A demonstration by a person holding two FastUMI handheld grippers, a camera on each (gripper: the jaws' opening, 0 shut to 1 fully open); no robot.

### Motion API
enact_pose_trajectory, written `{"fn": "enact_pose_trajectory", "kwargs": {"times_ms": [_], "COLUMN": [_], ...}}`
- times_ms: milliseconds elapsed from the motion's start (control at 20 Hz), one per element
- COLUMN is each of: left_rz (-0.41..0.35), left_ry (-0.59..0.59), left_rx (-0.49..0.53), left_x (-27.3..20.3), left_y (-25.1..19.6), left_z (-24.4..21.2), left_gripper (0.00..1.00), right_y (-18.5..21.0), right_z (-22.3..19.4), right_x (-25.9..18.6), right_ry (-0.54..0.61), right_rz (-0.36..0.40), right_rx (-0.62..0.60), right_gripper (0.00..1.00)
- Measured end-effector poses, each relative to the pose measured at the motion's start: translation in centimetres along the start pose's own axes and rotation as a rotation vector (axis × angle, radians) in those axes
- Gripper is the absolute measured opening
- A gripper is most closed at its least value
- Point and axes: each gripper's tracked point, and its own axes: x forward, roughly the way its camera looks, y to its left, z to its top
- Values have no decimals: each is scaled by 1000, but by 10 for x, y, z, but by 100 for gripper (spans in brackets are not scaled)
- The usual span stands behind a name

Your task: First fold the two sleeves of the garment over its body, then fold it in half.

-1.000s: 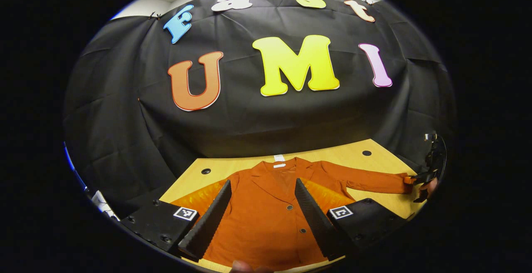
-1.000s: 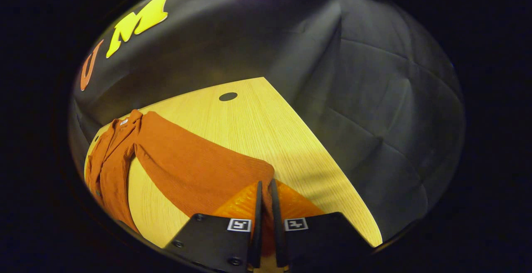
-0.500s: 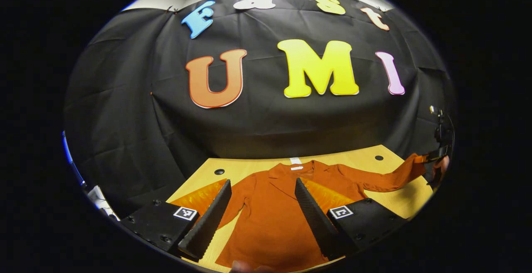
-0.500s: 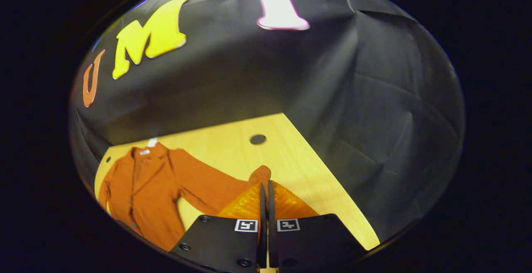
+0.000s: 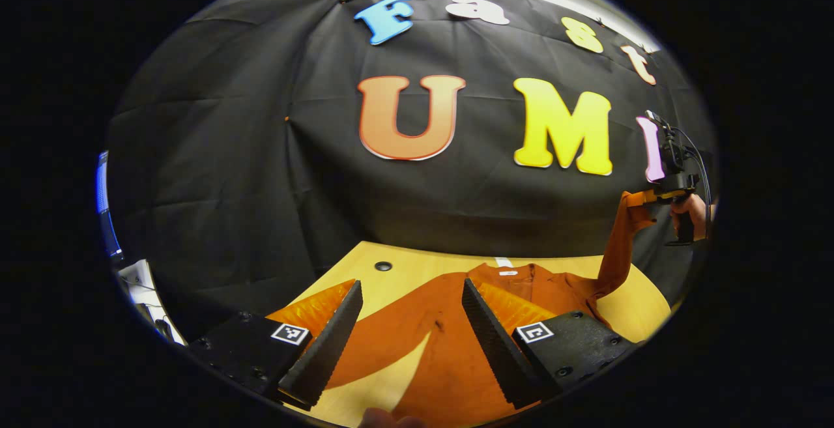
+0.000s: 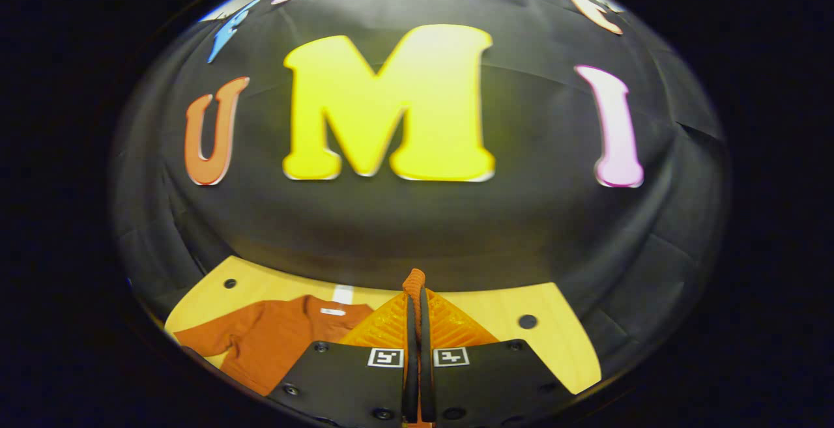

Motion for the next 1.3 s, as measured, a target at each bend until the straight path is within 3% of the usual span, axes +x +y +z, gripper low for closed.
{"fn": "enact_pose_trajectory", "kwargs": {"times_ms": [250,450,600,800,1050,1100,1200,1300], "left_rz": [107,174,195,194,172,171,169,165], "left_ry": [8,41,63,111,136,140,146,152], "left_rx": [-31,-52,-53,-55,-50,-55,-65,-75], "left_x": [-14,-22,-21,-14,1,5,8,9], "left_y": [85,136,156,167,161,159,156,156], "left_z": [-13,-30,-42,-60,-75,-78,-81,-88], "left_gripper": [99,99,98,96,96,96,96,96], "right_y": [151,229,261,280,310,316,328,338], "right_z": [-40,-103,-154,-205,-242,-246,-244,-240], "right_x": [45,83,106,129,134,133,128,116], "right_ry": [63,150,228,305,356,356,352,347], "right_rz": [159,221,249,220,262,289,327,361], "right_rx": [-100,-187,-237,-264,-229,-203,-151,-120], "right_gripper": [2,2,2,2,3,5,20,50]}}
